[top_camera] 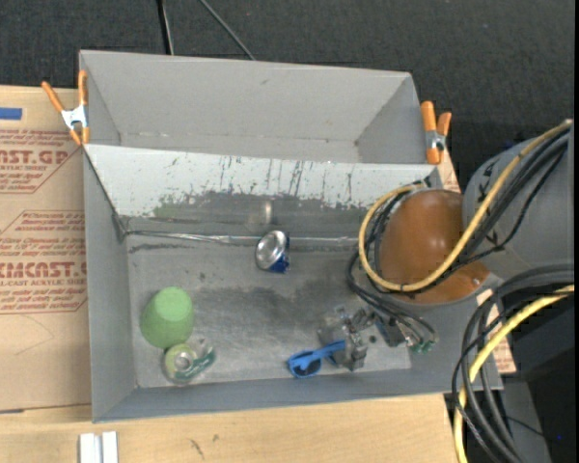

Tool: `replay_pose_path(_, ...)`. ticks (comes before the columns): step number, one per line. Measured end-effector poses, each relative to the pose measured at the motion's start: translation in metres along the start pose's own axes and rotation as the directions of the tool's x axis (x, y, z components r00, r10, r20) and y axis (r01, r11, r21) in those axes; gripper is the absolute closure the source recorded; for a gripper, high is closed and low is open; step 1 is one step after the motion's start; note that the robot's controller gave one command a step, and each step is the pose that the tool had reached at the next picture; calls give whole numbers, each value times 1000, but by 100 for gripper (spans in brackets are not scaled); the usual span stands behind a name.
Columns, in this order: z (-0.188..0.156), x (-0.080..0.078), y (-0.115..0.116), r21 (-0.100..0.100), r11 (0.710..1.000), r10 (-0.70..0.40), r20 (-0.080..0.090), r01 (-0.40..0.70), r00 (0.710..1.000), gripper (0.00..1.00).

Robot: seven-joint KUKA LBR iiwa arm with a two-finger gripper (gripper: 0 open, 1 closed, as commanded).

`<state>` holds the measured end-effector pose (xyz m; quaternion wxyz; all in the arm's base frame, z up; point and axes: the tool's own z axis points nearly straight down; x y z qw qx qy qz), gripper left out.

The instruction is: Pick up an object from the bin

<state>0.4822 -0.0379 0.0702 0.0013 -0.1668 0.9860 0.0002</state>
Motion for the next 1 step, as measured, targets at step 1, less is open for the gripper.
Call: replay_pose_path(1,-136,-36,-10,4,999,-37,8,37,999,100)
